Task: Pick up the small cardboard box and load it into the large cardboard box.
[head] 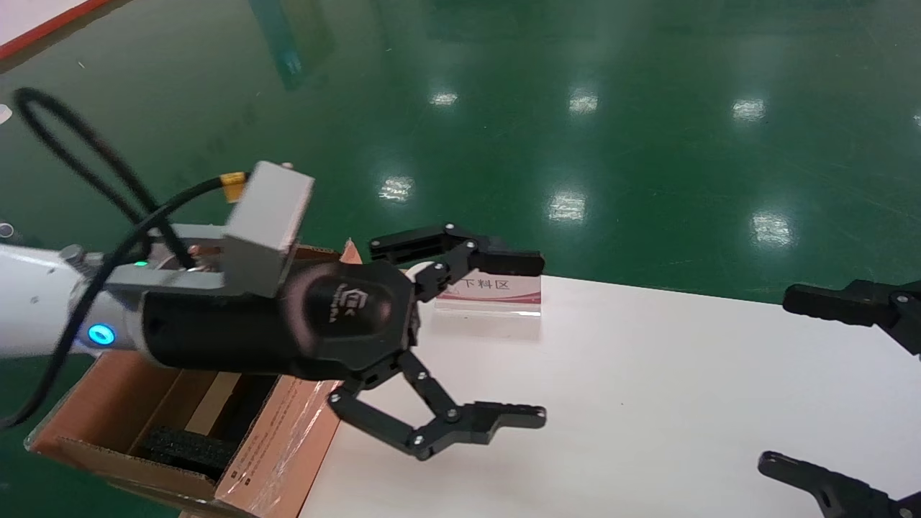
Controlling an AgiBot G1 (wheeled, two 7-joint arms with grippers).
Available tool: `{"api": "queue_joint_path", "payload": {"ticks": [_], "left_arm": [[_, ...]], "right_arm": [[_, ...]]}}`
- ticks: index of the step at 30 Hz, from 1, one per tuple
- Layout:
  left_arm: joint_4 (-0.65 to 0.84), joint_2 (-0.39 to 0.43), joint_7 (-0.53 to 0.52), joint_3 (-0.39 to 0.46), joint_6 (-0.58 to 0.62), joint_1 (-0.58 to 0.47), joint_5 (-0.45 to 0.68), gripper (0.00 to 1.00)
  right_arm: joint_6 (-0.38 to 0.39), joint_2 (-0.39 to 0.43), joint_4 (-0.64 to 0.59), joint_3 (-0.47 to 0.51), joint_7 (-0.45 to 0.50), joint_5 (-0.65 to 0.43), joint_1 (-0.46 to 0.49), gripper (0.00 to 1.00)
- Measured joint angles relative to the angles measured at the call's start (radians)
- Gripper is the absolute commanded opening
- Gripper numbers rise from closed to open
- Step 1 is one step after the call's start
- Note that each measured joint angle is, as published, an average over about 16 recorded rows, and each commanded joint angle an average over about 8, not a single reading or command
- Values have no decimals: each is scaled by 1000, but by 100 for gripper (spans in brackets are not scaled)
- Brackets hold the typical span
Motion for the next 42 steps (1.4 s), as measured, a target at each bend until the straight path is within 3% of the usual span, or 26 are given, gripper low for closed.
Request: {"api": "queue_joint_path", "payload": {"ticks": [7, 42], "left_arm": [[2, 4, 21, -55, 15, 45, -12, 100], [3, 3, 23, -54, 14, 45, -14, 100]], "right_arm": [[-1, -1, 1, 2, 1, -2, -1, 100], [-5, -5, 3, 13, 7, -8, -3, 100]]}}
